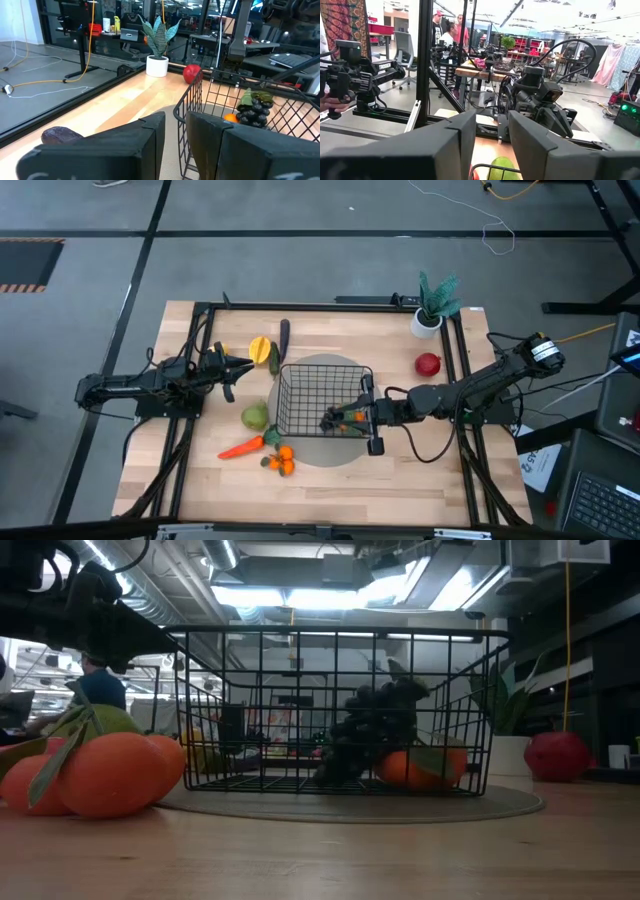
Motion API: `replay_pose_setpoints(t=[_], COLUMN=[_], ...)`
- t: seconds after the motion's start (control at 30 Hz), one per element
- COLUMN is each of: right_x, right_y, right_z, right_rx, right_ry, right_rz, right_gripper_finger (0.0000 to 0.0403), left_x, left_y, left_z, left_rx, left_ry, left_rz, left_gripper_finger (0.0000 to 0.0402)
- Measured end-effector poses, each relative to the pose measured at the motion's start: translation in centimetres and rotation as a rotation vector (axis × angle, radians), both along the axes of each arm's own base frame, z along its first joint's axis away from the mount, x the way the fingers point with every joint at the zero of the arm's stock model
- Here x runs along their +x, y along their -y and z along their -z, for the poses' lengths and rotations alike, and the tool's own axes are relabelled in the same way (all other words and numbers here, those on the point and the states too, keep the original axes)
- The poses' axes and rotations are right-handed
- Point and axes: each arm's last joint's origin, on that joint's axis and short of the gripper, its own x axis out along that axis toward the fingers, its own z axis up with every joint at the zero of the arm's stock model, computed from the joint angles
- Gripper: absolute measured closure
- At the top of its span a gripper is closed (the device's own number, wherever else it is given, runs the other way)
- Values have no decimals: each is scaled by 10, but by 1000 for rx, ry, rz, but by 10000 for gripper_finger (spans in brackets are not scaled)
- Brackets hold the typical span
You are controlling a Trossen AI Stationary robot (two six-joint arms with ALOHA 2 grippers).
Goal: Build produce basket
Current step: Put the yellow starfruit into the black wire basket
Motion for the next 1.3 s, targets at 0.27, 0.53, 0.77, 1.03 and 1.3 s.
replay_pose_setpoints(t=[0.27,0.53,0.77,1.03,1.3], right_x=[0,0,-23,-66,-78], right_y=[0,0,4,10,9], right_z=[0,2,-21,-45,-38], right_rx=[0,69,211,237,212], right_ry=[0,-38,-60,-130,-247], right_rz=[0,-8,-35,-75,-88], right_gripper_finger=[279,279,279,279,279], left_x=[0,0,-2,-4,7], left_y=[0,0,3,3,2], left_z=[0,-1,-19,-26,-46], left_rx=[0,-61,-166,-364,-381], left_ry=[0,32,267,352,196], left_rz=[0,4,150,155,122], left_gripper_finger=[333,333,333,333,333])
